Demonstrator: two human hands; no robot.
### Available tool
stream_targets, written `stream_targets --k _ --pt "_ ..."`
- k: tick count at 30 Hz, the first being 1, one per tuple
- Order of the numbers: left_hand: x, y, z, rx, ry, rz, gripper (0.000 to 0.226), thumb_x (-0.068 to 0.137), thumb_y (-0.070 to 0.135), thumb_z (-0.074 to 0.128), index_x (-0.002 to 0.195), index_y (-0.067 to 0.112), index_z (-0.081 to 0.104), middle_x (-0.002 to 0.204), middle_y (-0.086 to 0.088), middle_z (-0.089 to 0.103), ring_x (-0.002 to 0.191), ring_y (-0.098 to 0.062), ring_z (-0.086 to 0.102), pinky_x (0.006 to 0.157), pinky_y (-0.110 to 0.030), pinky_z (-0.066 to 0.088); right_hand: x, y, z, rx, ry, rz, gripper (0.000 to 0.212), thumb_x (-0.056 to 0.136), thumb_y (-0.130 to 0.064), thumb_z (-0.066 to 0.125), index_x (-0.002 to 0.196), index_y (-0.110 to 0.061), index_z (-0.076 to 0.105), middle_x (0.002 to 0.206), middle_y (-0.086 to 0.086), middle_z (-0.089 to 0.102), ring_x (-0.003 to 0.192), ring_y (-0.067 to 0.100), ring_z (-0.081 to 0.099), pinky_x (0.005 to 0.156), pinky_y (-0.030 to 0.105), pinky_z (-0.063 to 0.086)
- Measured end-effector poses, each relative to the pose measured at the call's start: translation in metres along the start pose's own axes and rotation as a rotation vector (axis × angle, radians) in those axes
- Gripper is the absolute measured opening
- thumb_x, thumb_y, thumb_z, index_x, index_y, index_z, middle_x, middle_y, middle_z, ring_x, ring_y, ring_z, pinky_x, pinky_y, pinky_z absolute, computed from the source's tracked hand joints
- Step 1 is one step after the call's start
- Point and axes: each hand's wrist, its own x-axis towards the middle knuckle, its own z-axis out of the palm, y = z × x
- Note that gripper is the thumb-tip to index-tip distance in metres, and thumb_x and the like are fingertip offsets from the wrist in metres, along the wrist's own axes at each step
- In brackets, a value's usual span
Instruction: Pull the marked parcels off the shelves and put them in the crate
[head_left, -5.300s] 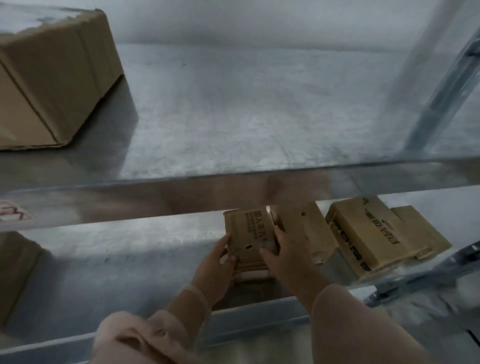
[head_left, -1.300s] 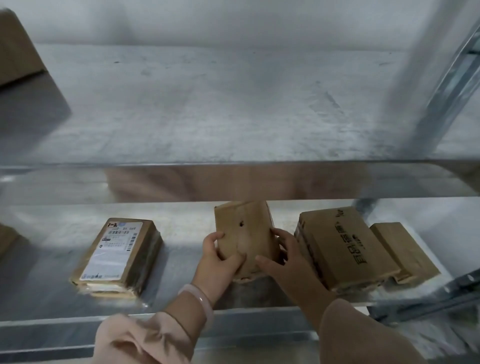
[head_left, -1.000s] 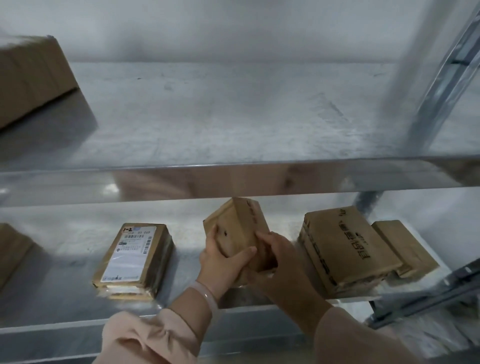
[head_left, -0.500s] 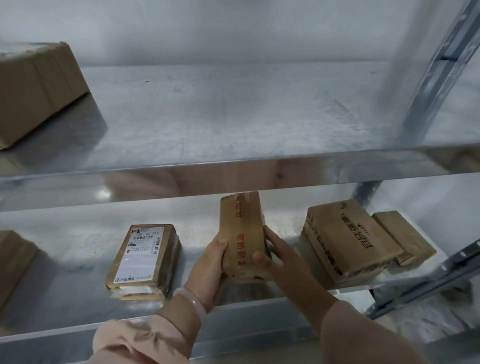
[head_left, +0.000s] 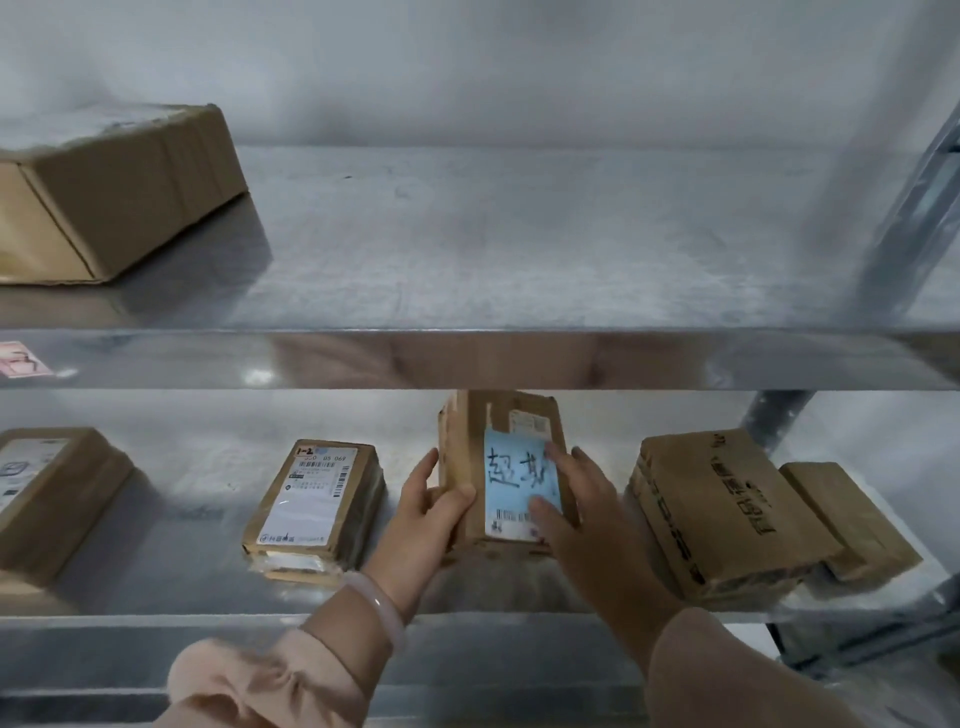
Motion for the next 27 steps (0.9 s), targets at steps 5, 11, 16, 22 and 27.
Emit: stream_targets --k 5,11,16,22,27 --pt "-0.019 -0.009 -0.013 0.091 0.144 0.104 0.045 0.1 0.038 0.042 0.141 0.05 0.031 0.125 0.0 0.065 0.11 -0.019 0.064 0.097 -0.047 0.052 -0.002 -0.007 0.018 0.271 -0.16 0.021 0.044 0.094 -0.024 0.058 0.129 -0.046 0.042 0.132 -0.009 0.051 0.106 0.01 0.064 0.072 0.025 0.058" --pt "-0.065 -0.012 -0.051 0.219 0.306 0.354 0.038 0.095 0.049 0.037 0.125 0.072 0.035 0.134 0.013 0.054 0.115 -0.006 0.06 0.083 -0.026 0.057 -0.01 -0.027 0.061 0.293 -0.269 -0.035 0.051 0.092 -0.022 0.063 0.126 -0.057 0.046 0.14 -0.015 0.042 0.119 0.012 0.056 0.076 0.026 0.059" --pt "-0.119 -0.014 -0.108 0.354 0.466 0.459 0.044 0.093 0.05 0.038 0.136 0.061 0.035 0.146 0.007 0.038 0.131 -0.014 0.045 0.099 -0.041 0.051 -0.027 -0.064 0.118 0.247 -0.335 -0.159 0.058 0.089 -0.019 0.066 0.123 -0.063 0.048 0.14 -0.019 0.038 0.127 0.006 0.046 0.088 0.031 0.056" --pt "-0.202 -0.016 -0.196 0.418 0.644 0.428 0.052 0.088 0.052 0.058 0.136 0.054 0.04 0.147 0.014 0.037 0.136 0.001 0.031 0.113 -0.031 0.035 -0.075 -0.118 0.209 0.195 -0.459 -0.253 0.057 0.089 -0.026 0.067 0.125 -0.064 0.044 0.144 -0.012 0.036 0.134 0.008 0.038 0.101 0.039 0.048" --pt "-0.292 -0.036 -0.283 0.406 0.822 0.378 0.053 0.088 0.022 0.068 0.13 0.046 0.047 0.14 0.014 0.043 0.132 0.001 0.037 0.111 -0.036 0.036 -0.147 -0.165 0.314 0.197 -0.592 -0.31 0.06 0.091 -0.023 0.062 0.115 -0.074 0.041 0.136 -0.024 0.039 0.128 -0.009 0.035 0.094 0.006 0.039"
